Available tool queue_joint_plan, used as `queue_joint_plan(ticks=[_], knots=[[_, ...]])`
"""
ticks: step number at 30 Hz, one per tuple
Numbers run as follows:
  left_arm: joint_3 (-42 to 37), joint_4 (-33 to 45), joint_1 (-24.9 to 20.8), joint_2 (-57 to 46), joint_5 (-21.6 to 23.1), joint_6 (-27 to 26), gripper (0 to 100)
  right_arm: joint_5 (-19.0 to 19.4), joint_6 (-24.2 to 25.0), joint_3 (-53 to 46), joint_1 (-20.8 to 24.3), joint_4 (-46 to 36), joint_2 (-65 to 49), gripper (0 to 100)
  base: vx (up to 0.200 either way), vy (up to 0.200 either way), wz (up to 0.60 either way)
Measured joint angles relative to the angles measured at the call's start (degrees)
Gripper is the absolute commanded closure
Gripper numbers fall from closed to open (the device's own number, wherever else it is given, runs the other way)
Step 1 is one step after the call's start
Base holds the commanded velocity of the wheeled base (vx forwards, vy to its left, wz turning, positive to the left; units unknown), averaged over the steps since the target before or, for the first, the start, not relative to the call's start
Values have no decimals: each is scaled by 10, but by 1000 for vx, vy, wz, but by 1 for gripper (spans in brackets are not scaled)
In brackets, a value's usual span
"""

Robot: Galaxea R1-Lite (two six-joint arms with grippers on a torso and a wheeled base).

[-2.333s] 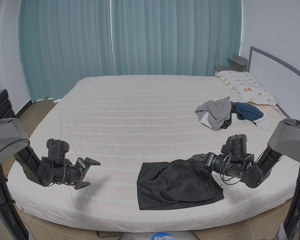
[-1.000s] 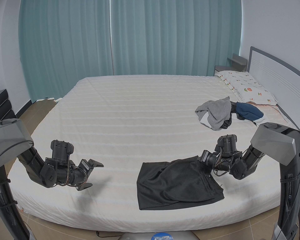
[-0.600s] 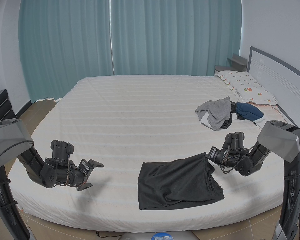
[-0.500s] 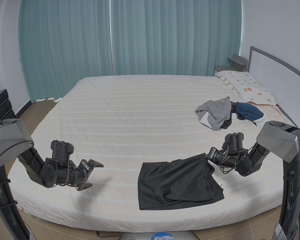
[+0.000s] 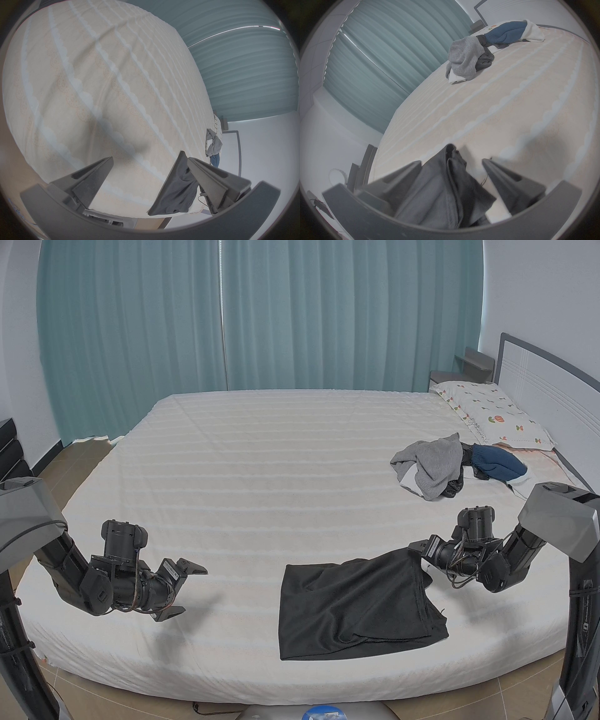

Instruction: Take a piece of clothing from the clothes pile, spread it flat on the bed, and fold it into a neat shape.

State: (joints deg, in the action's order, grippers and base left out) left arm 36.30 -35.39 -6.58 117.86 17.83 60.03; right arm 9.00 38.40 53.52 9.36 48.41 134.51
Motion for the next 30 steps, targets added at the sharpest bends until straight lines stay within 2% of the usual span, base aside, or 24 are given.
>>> queue_joint_plan(ticks=[9, 13, 18, 23, 28, 29, 30], knots=[[0, 0, 0, 0, 0, 0, 0, 100, -5, -142, 8, 4, -92, 0, 0, 0, 0], [0, 0, 0, 0, 0, 1, 0, 129, -25, -218, 19, 26, -130, 0, 0, 0, 0], [0, 0, 0, 0, 0, 1, 0, 145, -68, -286, 33, 83, -145, 0, 0, 0, 0], [1, 0, 0, 0, 0, 2, 0, 146, -102, -315, 36, 111, -127, 0, 0, 0, 0], [1, 0, 0, 0, 0, 2, 0, 145, -111, -319, 36, 112, -114, 0, 0, 0, 0], [0, 0, 0, 0, 0, 2, 0, 145, -112, -320, 36, 111, -113, 100, 0, 0, 0], [0, 0, 0, 0, 0, 2, 0, 144, -114, -321, 35, 112, -112, 100, 0, 0, 0]])
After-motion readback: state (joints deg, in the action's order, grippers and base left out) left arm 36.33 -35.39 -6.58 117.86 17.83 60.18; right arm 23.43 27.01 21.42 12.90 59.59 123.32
